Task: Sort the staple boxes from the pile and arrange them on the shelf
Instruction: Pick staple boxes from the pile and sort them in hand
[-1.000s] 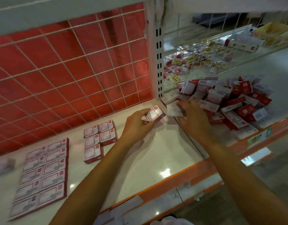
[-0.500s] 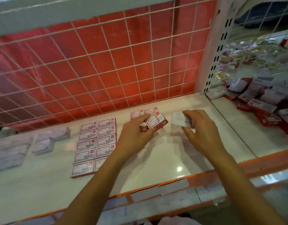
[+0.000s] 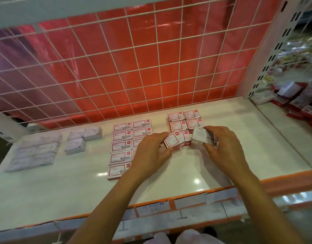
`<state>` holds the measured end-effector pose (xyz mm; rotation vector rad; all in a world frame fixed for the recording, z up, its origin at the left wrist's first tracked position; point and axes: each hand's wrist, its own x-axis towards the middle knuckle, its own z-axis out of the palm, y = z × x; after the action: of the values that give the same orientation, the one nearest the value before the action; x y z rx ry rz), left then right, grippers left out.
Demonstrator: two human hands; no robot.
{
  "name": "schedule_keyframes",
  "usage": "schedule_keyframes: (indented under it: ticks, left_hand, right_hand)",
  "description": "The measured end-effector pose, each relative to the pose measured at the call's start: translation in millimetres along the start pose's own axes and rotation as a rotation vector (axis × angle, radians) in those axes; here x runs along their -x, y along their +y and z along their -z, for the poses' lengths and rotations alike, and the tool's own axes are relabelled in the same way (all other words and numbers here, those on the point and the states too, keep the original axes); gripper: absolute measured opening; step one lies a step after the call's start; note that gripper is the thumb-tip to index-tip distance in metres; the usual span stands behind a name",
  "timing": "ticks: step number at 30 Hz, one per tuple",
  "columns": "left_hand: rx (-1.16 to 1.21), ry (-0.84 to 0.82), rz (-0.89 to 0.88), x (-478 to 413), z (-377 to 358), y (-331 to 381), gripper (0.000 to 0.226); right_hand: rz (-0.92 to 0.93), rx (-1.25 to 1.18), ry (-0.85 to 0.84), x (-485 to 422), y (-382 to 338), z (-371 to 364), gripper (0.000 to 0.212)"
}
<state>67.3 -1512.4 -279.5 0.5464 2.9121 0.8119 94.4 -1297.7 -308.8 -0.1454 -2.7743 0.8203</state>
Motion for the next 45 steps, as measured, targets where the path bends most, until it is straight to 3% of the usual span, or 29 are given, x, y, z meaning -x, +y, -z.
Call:
schedule_keyframes:
  ticks: [13,18,32,41,45]
  left_hand:
    - [-0.092,-0.004,-0.163,-54,-34,46,0.053]
    - [-0.147,-0.039,-0.172,-59,-49,43,0.048]
    - [-0.193,0.056,-0.149,-53,-52,38,0.048]
    - [0.321,0.076,0.039,-26,-28,59,0.045]
    - [0.506,0.067,0.074,-18,-16,54,0.051]
  right_hand:
    - [-0.120,0.053,0.067,-4,34,34,0.050]
    - [-0.130,0.032,0.078,-6,41,39,0.049]
    - [-0.103,-0.065,0.002,-11,26,31,0.052]
    - [-0.049,-0.277,0.112,-6,-5,24,0.050]
    - [0.032,-0.339,0.047,-5,-19,18,0.052]
